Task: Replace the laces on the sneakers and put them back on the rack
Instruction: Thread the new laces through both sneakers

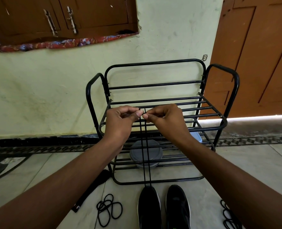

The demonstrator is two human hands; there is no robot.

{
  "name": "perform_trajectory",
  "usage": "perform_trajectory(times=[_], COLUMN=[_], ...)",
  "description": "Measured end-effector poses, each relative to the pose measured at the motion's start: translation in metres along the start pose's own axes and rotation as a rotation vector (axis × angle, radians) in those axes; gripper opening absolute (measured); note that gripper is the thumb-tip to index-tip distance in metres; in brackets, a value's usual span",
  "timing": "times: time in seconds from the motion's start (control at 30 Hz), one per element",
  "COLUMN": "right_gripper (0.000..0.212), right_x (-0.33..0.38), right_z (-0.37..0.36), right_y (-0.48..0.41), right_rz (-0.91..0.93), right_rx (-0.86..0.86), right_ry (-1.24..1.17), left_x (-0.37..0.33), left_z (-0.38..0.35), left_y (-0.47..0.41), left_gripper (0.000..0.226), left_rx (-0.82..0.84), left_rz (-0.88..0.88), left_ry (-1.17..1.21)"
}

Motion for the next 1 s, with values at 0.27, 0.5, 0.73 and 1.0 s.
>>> perform_trajectory(times=[0.27,0.5,0.73,1.0], right_gripper=[0.011,0.022,0.027,0.014], right_x=[-0.001,-0.024,-0.109,-0.219], right_z=[0.001,-0.005,-0.039,-0.088], right_y=[-0.001,0.009,0.060,0.128], right_rz=[-0.001,-0.110,-0.291,-0.476], right_rx=[0.008,0.092,0.410,0.705], right_ry=[0.019,-0.081,0.085,0.321], left_x=[0.003,0.019,0.106,0.290], left_z=[0.002,0.007,-0.007,-0.030], left_y=[-0.002,0.012,0.053,0.109], left_gripper=[0.005,0.015,0.014,0.040], left_rx=[0.012,0.129,0.468,1.016], left_rz=[0.000,0.067,0.035,0.247], left_ry=[-0.008,0.112,-0.204,-0.840])
Point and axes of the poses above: each hand's wrist, its own y-axis away from the middle knuckle, its own z-axis out of the back of the hand, x = y × z, the point moved 5 cm from there along -y, towards the middle knuckle, and after that the axes turned 7 degrees about x, right-handed, at the moved point
